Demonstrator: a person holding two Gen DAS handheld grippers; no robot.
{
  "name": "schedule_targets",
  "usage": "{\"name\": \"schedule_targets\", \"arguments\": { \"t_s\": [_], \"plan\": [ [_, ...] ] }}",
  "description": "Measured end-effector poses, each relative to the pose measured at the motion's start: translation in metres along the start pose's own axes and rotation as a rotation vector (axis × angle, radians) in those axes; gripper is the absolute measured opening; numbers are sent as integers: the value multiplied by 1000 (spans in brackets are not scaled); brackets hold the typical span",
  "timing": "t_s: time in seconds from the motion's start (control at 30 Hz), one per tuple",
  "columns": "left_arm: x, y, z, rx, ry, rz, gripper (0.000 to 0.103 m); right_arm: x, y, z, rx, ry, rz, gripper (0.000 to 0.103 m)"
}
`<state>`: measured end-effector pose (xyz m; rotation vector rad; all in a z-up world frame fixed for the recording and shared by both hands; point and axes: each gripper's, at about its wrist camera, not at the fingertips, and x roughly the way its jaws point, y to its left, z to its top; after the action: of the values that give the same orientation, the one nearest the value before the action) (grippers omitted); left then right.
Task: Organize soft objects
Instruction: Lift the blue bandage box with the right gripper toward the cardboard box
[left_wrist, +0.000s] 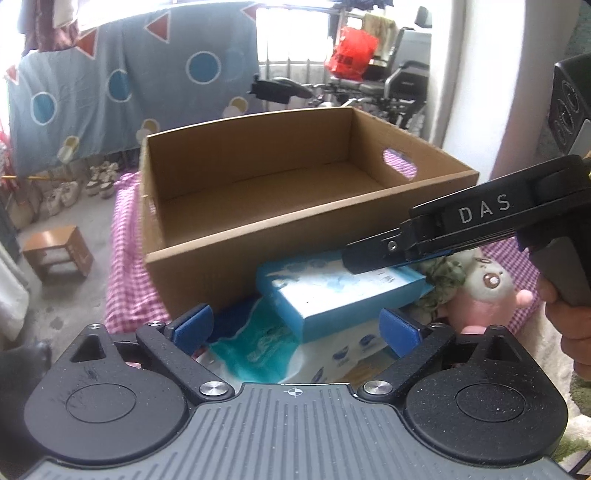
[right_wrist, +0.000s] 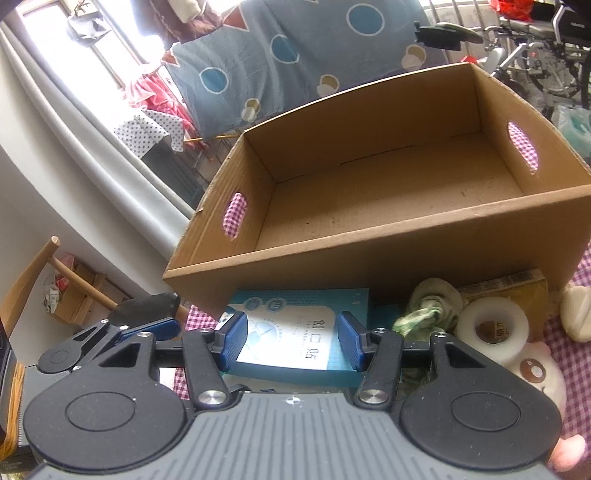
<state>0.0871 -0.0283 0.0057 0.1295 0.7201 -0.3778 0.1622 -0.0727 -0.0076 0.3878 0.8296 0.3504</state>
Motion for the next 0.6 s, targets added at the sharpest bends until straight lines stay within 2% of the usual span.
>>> {"name": "schedule_targets", "arguments": {
  "t_s": [0.17, 0.23, 0.33, 0.6],
  "plan": [
    [13, -8, 2, 33, 9, -44, 91, 0, -7, 4, 32, -7, -42, 58],
    [17, -10, 3, 44, 14, -57, 84, 2, -10, 4, 48, -1, -52, 59],
    [23, -11, 5, 51, 28, -66, 83, 8, -13, 6, 57, 20, -63, 65],
    [28, -13, 5, 62, 40, -90, 83, 20, -7, 8, 41, 55, -62, 66]
  ]
}}
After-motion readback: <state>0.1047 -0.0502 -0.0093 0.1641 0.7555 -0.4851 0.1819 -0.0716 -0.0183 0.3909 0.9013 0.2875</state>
